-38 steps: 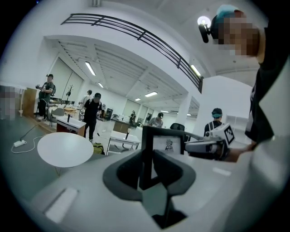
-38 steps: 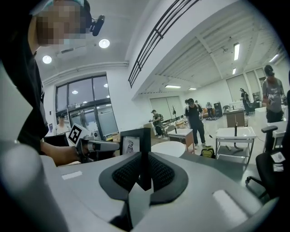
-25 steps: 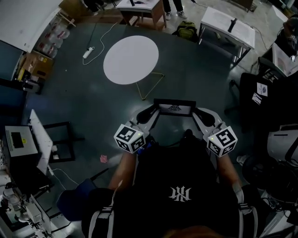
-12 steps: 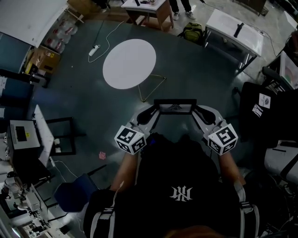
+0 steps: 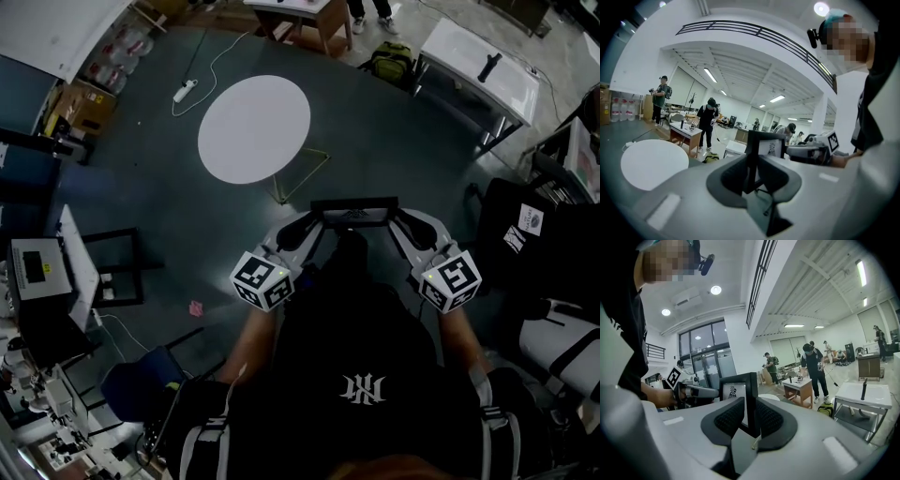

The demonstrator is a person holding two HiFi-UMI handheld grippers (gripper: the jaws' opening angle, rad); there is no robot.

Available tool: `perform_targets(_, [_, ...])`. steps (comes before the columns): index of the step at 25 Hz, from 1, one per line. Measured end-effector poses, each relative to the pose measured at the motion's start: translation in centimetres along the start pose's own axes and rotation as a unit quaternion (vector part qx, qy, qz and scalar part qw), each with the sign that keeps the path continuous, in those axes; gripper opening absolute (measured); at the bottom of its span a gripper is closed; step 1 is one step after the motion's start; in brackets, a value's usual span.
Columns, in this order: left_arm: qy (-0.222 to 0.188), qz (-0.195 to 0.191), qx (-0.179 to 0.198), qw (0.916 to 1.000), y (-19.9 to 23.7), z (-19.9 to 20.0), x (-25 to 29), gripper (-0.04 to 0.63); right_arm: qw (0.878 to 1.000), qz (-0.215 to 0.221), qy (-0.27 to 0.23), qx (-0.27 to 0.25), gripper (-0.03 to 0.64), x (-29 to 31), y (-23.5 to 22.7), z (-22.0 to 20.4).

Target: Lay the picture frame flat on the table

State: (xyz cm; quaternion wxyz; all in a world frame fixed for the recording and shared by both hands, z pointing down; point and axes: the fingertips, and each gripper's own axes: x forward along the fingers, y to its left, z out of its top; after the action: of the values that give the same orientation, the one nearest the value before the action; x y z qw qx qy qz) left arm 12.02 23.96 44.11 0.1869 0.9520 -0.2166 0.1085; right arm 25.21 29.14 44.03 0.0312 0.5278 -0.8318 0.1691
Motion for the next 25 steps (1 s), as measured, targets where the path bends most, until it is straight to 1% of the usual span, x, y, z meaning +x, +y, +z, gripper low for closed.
perform_targets(2, [-0.004,-0.002,-0.01,0.9999,1.5,0.2,1.7,0.061,1.0,-0.001,0.01,-0.001,0.074,1.4,-1.6,0.1])
perform_targets(5, [-0.012,-0.006,-0.023,0.9996,4.6,1.8,4.2,0.061,1.0,-0.002,0.019,0.0,0.08,4.4,-3.9,1.4])
perform_targets(9, [-0.023,-0.012,-0.025,0.9994,7.5,3.6,7.4,0.061,1.0,-0.005,0.025,-0.017,0.086,7.3,-6.7,3.3])
perform_targets(14, [-0.044,-0.026,-0.029,0.9983,12.4,9.0,11.7,0.06,0.999,-0.022,0.028,-0.041,0.086,12.8,-11.5,8.4])
perform_targets(18, [-0.053,-0.028,-0.021,0.998,15.9,11.6,14.2,0.058,0.997,-0.028,0.03,-0.062,0.071,16.7,-14.4,10.8])
perform_targets(22, [-0.057,-0.024,-0.019,0.9979,19.0,12.8,15.5,0.054,0.997,-0.019,0.034,-0.064,0.069,20.4,-16.2,11.6])
perform_targets(25, [-0.059,-0.003,-0.028,0.9979,21.2,13.3,15.2,0.052,0.997,0.006,0.042,-0.062,0.064,23.3,-16.6,12.2])
